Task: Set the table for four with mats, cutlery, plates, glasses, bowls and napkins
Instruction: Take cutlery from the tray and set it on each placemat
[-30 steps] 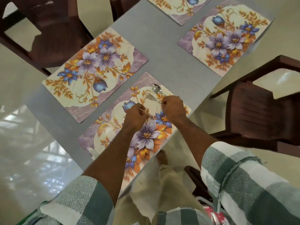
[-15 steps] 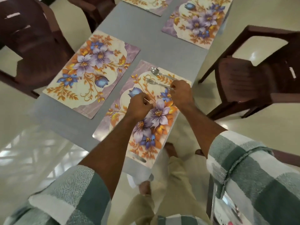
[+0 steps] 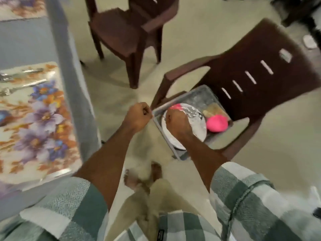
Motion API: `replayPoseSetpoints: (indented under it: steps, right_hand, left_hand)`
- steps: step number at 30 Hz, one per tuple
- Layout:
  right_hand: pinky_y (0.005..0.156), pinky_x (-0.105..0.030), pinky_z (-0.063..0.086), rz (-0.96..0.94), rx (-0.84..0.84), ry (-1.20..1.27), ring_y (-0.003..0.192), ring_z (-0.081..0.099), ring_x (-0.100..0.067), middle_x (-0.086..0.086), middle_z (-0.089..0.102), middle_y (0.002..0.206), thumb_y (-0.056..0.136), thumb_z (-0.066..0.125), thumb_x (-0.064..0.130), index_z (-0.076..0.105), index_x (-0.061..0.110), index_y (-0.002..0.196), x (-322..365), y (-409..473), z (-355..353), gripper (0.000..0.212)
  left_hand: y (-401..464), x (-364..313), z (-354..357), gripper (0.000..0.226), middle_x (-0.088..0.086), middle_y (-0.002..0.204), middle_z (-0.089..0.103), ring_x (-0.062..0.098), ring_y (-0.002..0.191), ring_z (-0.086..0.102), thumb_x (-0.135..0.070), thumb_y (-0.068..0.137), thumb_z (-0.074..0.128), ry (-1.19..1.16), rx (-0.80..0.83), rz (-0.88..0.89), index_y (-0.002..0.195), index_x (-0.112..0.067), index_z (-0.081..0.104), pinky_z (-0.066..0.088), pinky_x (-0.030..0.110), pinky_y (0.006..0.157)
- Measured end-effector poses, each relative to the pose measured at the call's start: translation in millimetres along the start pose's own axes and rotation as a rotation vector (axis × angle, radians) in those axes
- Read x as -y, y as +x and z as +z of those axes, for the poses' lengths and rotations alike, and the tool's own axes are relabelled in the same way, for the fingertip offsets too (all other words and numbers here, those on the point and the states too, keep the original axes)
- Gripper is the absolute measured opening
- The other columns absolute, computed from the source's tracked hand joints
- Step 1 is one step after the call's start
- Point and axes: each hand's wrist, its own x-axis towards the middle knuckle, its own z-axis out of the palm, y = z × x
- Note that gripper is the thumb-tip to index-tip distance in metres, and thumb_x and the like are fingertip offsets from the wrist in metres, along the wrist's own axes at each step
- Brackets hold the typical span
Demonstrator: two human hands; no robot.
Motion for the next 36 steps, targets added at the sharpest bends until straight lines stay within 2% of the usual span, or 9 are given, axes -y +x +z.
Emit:
replayPoseSetpoints:
  steps: [4,8,13,17,24,28,31,33,36]
  right_hand:
    - [0.080,-0.041,0.051,0.156,0.022,-0.014,0.094,0.064,-0.034,-0.013,0.069,0.096,0.094,0.052,0.015,0.067,0.010,0.097,-81,-42,-1,0.015]
    - [0.076,-0.038,0.051,0.259,0.083,0.002,0.091,0.065,-0.034,-0.012,0.070,0.095,0.089,0.054,0.013,0.067,0.011,0.095,-139,-63,-3,0.015]
    - [0.067,-0.035,0.051,0.303,0.086,0.083,0.080,0.063,-0.029,-0.007,0.069,0.087,0.088,0.059,0.012,0.067,0.015,0.088,-192,-55,-2,0.009]
    - [0.068,-0.037,0.056,0.240,0.190,0.090,0.078,0.064,-0.027,-0.004,0.068,0.085,0.087,0.058,0.011,0.066,0.019,0.086,-231,-28,11,0.011]
    - [0.084,-0.038,0.057,-0.064,0.505,-0.036,0.095,0.066,-0.028,-0.008,0.071,0.098,0.089,0.060,0.010,0.070,0.017,0.099,-290,41,56,0.016]
    - [0.081,-0.031,0.054,-0.105,0.622,-0.046,0.094,0.065,-0.024,-0.006,0.072,0.104,0.090,0.064,0.014,0.074,0.022,0.102,-318,63,88,0.017]
    - [0.083,-0.034,0.056,-0.154,0.631,-0.053,0.092,0.067,-0.025,-0.006,0.073,0.102,0.090,0.063,0.019,0.074,0.022,0.104,-321,67,112,0.018]
    - [0.084,-0.035,0.056,-0.195,0.595,-0.051,0.092,0.068,-0.028,-0.006,0.073,0.100,0.091,0.061,0.018,0.075,0.023,0.104,-316,69,127,0.020]
    - [0.082,-0.034,0.054,-0.273,0.544,-0.113,0.091,0.067,-0.027,-0.005,0.071,0.098,0.092,0.060,0.016,0.074,0.023,0.102,-305,67,146,0.019]
  left_hand:
    - [-3,-30,68,0.012,0.000,0.074,0.066,0.017,0.071,0.061,-0.011,0.080,0.077,0.068,0.141,0.077,0.078,-0.015,0.067,0.049,0.030,0.071]
    - [-5,-38,122,0.012,-0.004,0.068,0.061,0.014,0.066,0.056,-0.014,0.081,0.079,0.062,0.247,0.037,0.081,-0.012,0.067,0.046,0.030,0.069]
    - [7,-39,171,0.015,-0.004,0.075,0.066,0.016,0.073,0.061,-0.018,0.082,0.080,0.076,0.286,-0.052,0.081,-0.017,0.065,0.046,0.026,0.066]
    - [23,-45,202,0.016,-0.008,0.073,0.062,0.008,0.068,0.056,-0.018,0.084,0.079,0.055,0.193,-0.148,0.079,-0.018,0.064,0.040,0.019,0.060]
    - [30,-24,272,0.012,-0.005,0.077,0.067,0.013,0.074,0.063,-0.015,0.085,0.075,-0.008,-0.069,-0.399,0.079,-0.016,0.064,0.043,0.020,0.065]
    - [29,-6,308,0.011,-0.004,0.078,0.068,0.014,0.075,0.064,-0.013,0.085,0.073,-0.020,-0.132,-0.471,0.079,-0.018,0.065,0.047,0.021,0.067]
    - [30,10,322,0.018,-0.007,0.075,0.065,0.017,0.073,0.066,-0.013,0.086,0.075,-0.069,-0.171,-0.529,0.078,-0.023,0.063,0.060,0.034,0.072]
    - [28,17,328,0.014,-0.004,0.077,0.066,0.020,0.073,0.068,-0.012,0.088,0.074,-0.095,-0.203,-0.551,0.081,-0.020,0.065,0.062,0.040,0.073]
    - [23,24,335,0.013,-0.003,0.078,0.065,0.024,0.067,0.070,-0.009,0.090,0.070,-0.129,-0.249,-0.576,0.082,-0.018,0.065,0.058,0.030,0.063]
